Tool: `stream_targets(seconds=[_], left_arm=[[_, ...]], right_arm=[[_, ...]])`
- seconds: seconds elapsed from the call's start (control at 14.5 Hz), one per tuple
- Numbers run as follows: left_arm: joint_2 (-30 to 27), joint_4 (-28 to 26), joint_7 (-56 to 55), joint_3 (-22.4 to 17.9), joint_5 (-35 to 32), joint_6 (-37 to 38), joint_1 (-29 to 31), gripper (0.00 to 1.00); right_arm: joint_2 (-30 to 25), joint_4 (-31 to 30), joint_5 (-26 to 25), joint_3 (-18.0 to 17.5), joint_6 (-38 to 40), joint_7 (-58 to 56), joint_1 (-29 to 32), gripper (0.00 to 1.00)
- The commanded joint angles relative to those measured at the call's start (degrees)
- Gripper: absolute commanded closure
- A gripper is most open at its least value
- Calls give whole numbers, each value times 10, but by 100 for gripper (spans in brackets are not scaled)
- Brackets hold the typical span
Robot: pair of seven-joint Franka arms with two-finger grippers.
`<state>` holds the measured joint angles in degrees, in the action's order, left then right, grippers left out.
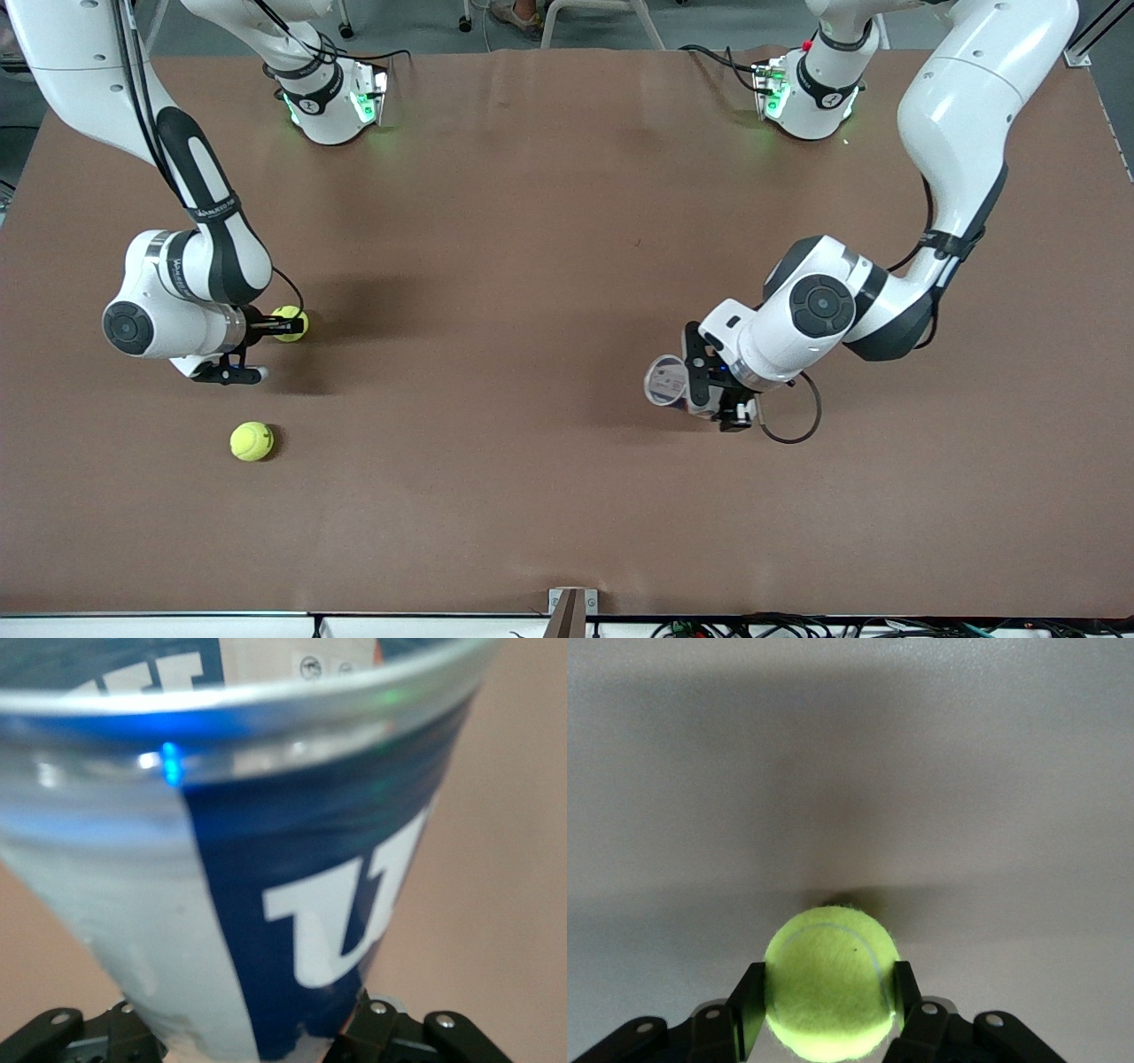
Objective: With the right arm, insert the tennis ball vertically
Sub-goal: 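Lift the can upright with the left gripper while the right gripper lifts the ball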
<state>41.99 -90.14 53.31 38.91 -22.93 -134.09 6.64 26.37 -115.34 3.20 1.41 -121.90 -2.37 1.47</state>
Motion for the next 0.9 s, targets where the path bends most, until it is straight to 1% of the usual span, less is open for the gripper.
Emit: stream_targets(seconds=[0.0,0.14,0.28,0.35,0.48,0.55,0.62,0.69,0.83], left_arm=[[20,5,0,4,31,-76,-28,30],[38,-3,-1,4,46,-148,-41,30],[65,-27,-1,4,74,-248,-50,30],[73,-43,-1,5,80,-306,-58,30],[89,-69,-2,5,81,-397,-66,30],[105,-72,-3,10,81,-432,-68,30],[121,-79,-14,28,81,-461,-67,30],[131,-87,-37,41,81,-478,-66,30],[132,-105,-98,49,81,-497,-73,30]], right_arm=[[2,3,4,-1,10,5,-2,56],[0,26,3,-1,49,3,-3,58],[0,76,3,-1,120,0,-7,59],[-1,102,3,-2,153,-1,-8,60],[-1,149,4,-4,198,0,-17,60],[-2,175,4,-10,222,1,-23,60],[-3,200,6,-20,244,3,-29,60],[-4,224,19,-32,262,5,-34,62],[-4,260,83,-36,287,7,-45,63]])
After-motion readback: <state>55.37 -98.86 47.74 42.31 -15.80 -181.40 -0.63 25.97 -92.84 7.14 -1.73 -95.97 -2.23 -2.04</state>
